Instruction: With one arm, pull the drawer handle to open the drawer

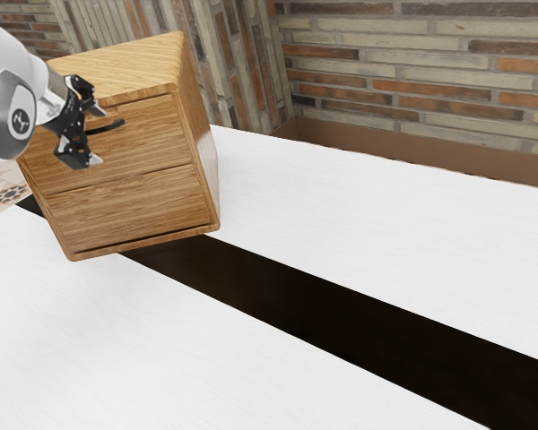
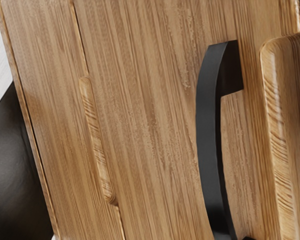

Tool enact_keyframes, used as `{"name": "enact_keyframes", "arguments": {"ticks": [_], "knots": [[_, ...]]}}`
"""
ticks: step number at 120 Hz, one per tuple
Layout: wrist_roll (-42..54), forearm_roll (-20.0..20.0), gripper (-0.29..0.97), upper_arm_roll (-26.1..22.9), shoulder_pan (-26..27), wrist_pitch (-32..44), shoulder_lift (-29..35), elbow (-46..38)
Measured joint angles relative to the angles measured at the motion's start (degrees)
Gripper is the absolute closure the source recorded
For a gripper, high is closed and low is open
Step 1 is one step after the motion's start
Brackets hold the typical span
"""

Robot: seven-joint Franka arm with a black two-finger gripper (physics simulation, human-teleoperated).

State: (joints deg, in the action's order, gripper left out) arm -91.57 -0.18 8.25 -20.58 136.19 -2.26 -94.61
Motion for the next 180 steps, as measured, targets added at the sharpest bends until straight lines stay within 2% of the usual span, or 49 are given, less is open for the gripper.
{"name": "enact_keyframes", "arguments": {"ticks": [32, 52, 79, 126, 162, 180], "knots": [[0.02, -0.01, 0.0, -0.09, -3.55, 0.62, -1.0, 0.65], [0.03, 0.12, 0.01, -0.23, -2.63, 0.77, -1.07, 0.63], [0.05, 0.12, 0.2, -0.25, -1.66, 0.99, -1.12, 0.63], [0.05, 0.03, 0.33, -0.25, -2.42, 2.61, -2.64, 1.06], [-0.09, -0.91, 0.63, -0.23, -2.17, 3.14, -2.33, 0.98], [-0.16, -1.4, 0.72, -0.22, -2.02, 3.17, -1.47, 0.02]]}}
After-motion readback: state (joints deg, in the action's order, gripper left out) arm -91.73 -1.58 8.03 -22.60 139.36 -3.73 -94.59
